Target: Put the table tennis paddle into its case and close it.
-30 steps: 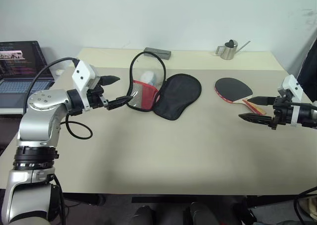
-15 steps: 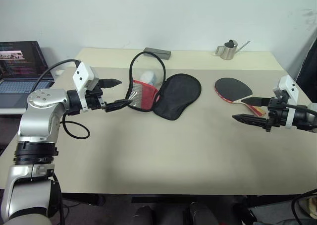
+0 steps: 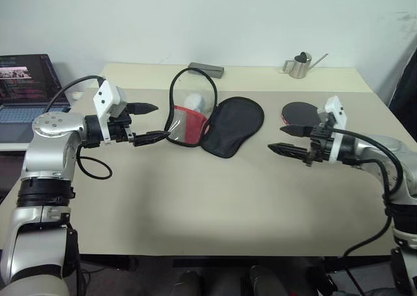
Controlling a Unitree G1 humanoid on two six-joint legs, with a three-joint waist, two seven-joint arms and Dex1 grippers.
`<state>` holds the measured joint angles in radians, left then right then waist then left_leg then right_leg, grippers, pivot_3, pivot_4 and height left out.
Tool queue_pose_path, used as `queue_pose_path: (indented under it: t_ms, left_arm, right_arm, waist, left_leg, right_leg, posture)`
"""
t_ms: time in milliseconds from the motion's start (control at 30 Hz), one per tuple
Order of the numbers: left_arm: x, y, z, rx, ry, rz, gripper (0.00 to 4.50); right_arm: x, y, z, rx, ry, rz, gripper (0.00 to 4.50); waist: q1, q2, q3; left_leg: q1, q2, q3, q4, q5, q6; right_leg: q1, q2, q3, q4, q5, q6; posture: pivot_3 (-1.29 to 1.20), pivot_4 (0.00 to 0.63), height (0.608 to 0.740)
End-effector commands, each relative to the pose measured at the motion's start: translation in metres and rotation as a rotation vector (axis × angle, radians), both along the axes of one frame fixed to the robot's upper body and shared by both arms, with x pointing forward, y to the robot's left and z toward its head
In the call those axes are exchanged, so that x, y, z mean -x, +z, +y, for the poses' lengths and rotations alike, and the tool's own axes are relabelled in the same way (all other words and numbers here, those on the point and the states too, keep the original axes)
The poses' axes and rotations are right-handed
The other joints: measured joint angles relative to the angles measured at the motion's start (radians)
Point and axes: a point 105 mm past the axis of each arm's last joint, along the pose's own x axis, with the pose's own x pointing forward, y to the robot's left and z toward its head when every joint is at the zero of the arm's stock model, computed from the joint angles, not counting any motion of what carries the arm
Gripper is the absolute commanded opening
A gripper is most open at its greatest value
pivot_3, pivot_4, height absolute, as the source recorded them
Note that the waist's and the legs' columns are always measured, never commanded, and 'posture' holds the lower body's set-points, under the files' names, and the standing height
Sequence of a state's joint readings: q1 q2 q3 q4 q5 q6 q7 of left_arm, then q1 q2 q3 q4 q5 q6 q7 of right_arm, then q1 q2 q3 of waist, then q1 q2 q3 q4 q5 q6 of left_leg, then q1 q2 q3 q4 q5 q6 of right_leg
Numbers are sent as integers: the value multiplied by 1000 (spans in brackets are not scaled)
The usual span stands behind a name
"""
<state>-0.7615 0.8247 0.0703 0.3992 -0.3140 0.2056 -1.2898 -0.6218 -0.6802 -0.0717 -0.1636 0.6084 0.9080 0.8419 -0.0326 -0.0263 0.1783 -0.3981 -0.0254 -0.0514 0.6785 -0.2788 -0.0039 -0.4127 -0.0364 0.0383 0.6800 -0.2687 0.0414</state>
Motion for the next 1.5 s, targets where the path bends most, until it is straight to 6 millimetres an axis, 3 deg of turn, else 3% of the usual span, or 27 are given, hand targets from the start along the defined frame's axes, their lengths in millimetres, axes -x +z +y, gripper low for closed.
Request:
queue_pose_path:
  t_ms: [33, 167, 400, 700, 1000, 1233, 1500]
  left_arm:
    - [3, 15, 4, -27, -24, -35, 4500]
    - [3, 11, 9, -51, -28, -12, 4500]
    - [0, 5, 2, -36, -59, 4, 4500]
    - [-4, 4, -5, -29, -69, 3, 4500]
    - [-6, 5, -9, -28, -77, 1, 4500]
    - [-6, 5, -9, -31, -72, 1, 4500]
    - [-5, 4, -6, -27, -61, -1, 4500]
  right_arm:
    - [-12, 3, 10, 12, -44, 15, 4465]
    - [-29, -9, 26, 42, -90, 81, 4465]
    - [-74, -29, 42, 89, -282, 119, 4465]
    - [-107, -55, 43, 126, -431, 128, 4465]
    - [-116, -72, 55, 18, -465, 270, 4465]
    - [-118, -73, 68, -26, -452, 315, 4465]
    - [-116, -65, 100, -36, -385, 307, 4465]
  waist:
    - [0, 0, 0]
    - [0, 0, 0]
    - [0, 0, 0]
    - [-6, 0, 0]
    - [-22, 0, 0]
    - [-33, 0, 0]
    - [-48, 0, 0]
  left_leg:
    - [0, 0, 0, 0, 0, 0]
    - [-1, 0, 1, 0, 0, 0]
    - [-2, 0, 2, 0, 0, 0]
    - [-4, 0, 3, -1, 0, 0]
    - [-4, 0, 3, -1, 0, 0]
    - [-3, 0, 4, -1, 0, -1]
    - [-3, 0, 3, -1, 0, -1]
  right_leg:
    - [0, 0, 0, 0, 0, 0]
    - [-2, 0, 0, 0, 0, 0]
    - [-5, 0, 0, 1, 0, 0]
    - [-8, 0, 1, 2, 0, 0]
    - [-8, 0, 1, 2, 0, 0]
    - [-8, 1, 2, 3, 0, 0]
    - [-8, 1, 2, 3, 0, 0]
  posture:
    - [0, 150, 740]
    - [0, 150, 740]
    - [0, 150, 740]
    - [0, 150, 740]
    - [0, 150, 740]
    - [0, 150, 740]
    - [0, 150, 740]
